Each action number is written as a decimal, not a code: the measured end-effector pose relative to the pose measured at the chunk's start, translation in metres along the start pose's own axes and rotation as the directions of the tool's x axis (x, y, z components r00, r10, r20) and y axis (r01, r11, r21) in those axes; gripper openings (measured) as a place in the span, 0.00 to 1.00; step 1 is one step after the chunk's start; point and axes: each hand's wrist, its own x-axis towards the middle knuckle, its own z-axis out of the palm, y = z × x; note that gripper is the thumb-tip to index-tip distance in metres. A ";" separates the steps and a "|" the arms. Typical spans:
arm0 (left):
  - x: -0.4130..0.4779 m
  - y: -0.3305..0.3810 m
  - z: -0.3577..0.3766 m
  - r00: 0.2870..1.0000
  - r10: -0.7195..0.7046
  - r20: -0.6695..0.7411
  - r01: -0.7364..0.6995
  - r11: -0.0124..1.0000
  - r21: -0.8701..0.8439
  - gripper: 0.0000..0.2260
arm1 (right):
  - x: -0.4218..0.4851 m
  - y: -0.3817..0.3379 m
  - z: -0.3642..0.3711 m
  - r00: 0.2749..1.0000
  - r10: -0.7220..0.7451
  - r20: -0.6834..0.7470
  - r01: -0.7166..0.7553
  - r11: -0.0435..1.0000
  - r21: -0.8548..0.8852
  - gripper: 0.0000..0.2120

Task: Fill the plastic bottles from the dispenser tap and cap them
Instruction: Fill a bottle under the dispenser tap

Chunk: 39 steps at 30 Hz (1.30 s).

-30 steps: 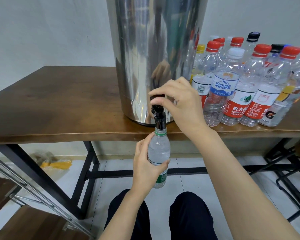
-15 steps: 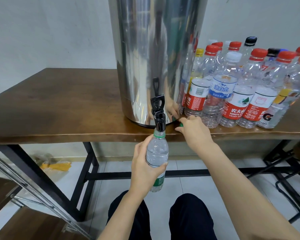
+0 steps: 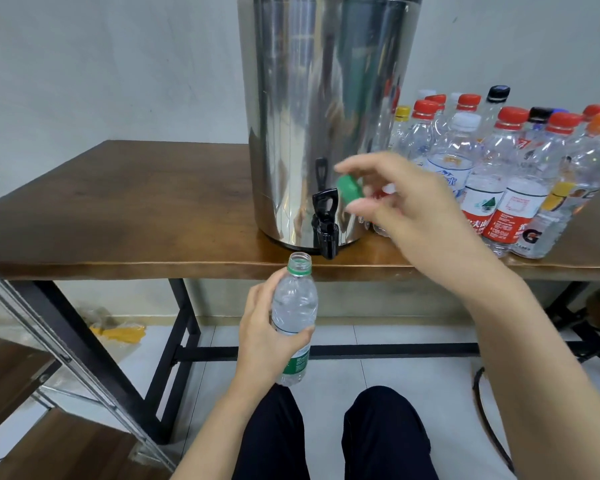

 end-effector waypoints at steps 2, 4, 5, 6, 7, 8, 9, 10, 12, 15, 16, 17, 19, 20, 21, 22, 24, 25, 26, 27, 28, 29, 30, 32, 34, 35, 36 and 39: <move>0.001 0.009 -0.008 0.999 0.033 -0.004 -0.033 0.999 -0.009 0.39 | 0.006 -0.015 0.011 0.972 -0.078 0.223 0.100 0.991 -0.087 0.18; 0.002 0.017 -0.015 0.998 0.061 -0.012 -0.061 0.998 -0.001 0.39 | 0.016 -0.018 0.029 0.913 -0.071 0.402 0.151 0.974 -0.171 0.16; 0.002 0.020 -0.019 0.997 0.074 -0.016 -0.074 0.997 0.005 0.39 | 0.020 -0.018 0.038 0.882 -0.047 0.468 0.157 0.967 -0.198 0.16; 0.002 0.022 -0.023 0.996 0.084 -0.020 -0.084 0.996 0.011 0.39 | 0.024 -0.017 0.045 0.856 -0.020 0.516 0.160 0.961 -0.227 0.16; 0.002 0.023 -0.027 0.996 0.090 -0.024 -0.090 0.996 0.014 0.40 | 0.028 -0.017 0.050 0.837 0.003 0.548 0.163 0.953 -0.254 0.17; 0.001 0.024 -0.031 0.995 0.095 -0.028 -0.094 0.995 0.018 0.40 | 0.031 -0.018 0.054 0.822 0.018 0.569 0.169 0.947 -0.274 0.17; 0.001 0.024 -0.035 0.994 0.100 -0.033 -0.099 0.995 0.022 0.40 | 0.034 -0.019 0.058 0.815 0.028 0.579 0.171 0.943 -0.286 0.17; 0.001 0.024 -0.039 0.994 0.104 -0.039 -0.103 0.994 0.026 0.40 | 0.036 -0.020 0.061 0.812 0.027 0.582 0.173 0.943 -0.286 0.17; 0.001 0.025 -0.047 0.993 0.108 -0.045 -0.107 0.994 0.027 0.40 | 0.039 -0.024 0.066 0.817 0.018 0.577 0.177 0.944 -0.280 0.16; 0.001 0.025 -0.056 0.994 0.101 -0.043 -0.100 0.995 0.030 0.40 | 0.045 -0.033 0.074 0.806 0.048 0.590 0.155 0.945 -0.289 0.15; 0.002 0.025 -0.059 0.994 0.096 -0.044 -0.094 0.995 0.036 0.39 | 0.048 -0.036 0.076 0.799 0.075 0.597 0.152 0.935 -0.321 0.15; 0.002 0.024 -0.062 0.994 0.094 -0.049 -0.092 0.995 0.042 0.39 | 0.051 -0.040 0.078 0.797 0.114 0.593 0.148 0.915 -0.375 0.17; 0.004 0.023 -0.066 0.993 0.096 -0.064 -0.093 0.994 0.053 0.39 | 0.053 -0.048 0.084 0.842 0.162 0.514 0.141 0.855 -0.500 0.23; 0.006 0.022 -0.068 0.992 0.098 -0.073 -0.094 0.994 0.058 0.38 | 0.052 -0.049 0.087 0.876 0.162 0.454 0.143 0.812 -0.566 0.27; 0.008 0.022 -0.071 0.991 0.102 -0.083 -0.097 0.993 0.066 0.38 | 0.052 -0.050 0.090 0.900 0.149 0.409 0.149 0.778 -0.610 0.29; 0.010 0.022 -0.073 0.990 0.109 -0.091 -0.103 0.992 0.074 0.38 | 0.051 -0.049 0.093 0.913 0.131 0.385 0.143 0.782 -0.606 0.30; 0.015 0.021 -0.079 0.987 0.122 -0.100 -0.115 0.990 0.078 0.39 | 0.054 -0.046 0.095 0.905 0.110 0.410 0.085 0.899 -0.429 0.26; 0.018 0.021 -0.082 0.986 0.126 -0.105 -0.119 0.990 0.073 0.39 | 0.056 -0.045 0.095 0.891 0.090 0.446 0.056 0.951 -0.303 0.22; 0.020 0.019 -0.085 0.986 0.129 -0.110 -0.123 0.990 0.066 0.38 | 0.059 -0.043 0.096 0.881 0.048 0.471 0.058 0.977 -0.207 0.19; 0.021 0.018 -0.087 0.985 0.131 -0.113 -0.124 0.990 0.065 0.38 | 0.063 -0.041 0.098 0.883 0.003 0.469 0.082 0.984 -0.160 0.17; 0.023 0.016 -0.089 0.985 0.129 -0.116 -0.122 0.990 0.069 0.38 | 0.066 -0.038 0.102 0.893 -0.019 0.450 0.105 0.980 -0.167 0.16; 0.025 0.015 -0.090 0.985 0.125 -0.119 -0.116 0.991 0.073 0.38 | 0.069 -0.037 0.106 0.907 -0.023 0.421 0.117 0.973 -0.199 0.14; 0.027 0.014 -0.091 0.985 0.117 -0.123 -0.109 0.991 0.074 0.38 | 0.072 -0.036 0.111 0.923 -0.016 0.385 0.113 0.967 -0.228 0.15; 0.034 0.013 -0.096 0.986 0.113 -0.126 -0.104 0.992 0.077 0.38 | 0.078 -0.033 0.121 0.958 -0.009 0.288 0.064 0.981 -0.181 0.22; 0.047 0.019 -0.107 0.982 0.123 -0.141 -0.115 0.991 0.061 0.40 | 0.082 -0.029 0.130 0.991 0.000 0.137 0.003 1.000 -0.022 0.27; 0.057 0.024 -0.115 0.979 0.121 -0.165 -0.114 0.992 0.049 0.41 | 0.085 -0.025 0.135 0.998 -0.005 0.057 0.003 0.999 0.039 0.26; 0.072 0.028 -0.125 0.972 0.122 -0.203 -0.116 0.992 0.043 0.41 | 0.087 -0.020 0.140 1.000 -0.003 -0.005 0.003 0.998 0.070 0.23; 0.126 0.040 -0.158 0.934 0.152 -0.323 -0.132 0.988 0.085 0.41 | 0.093 -0.007 0.164 0.999 0.031 -0.035 -0.029 0.998 0.057 0.17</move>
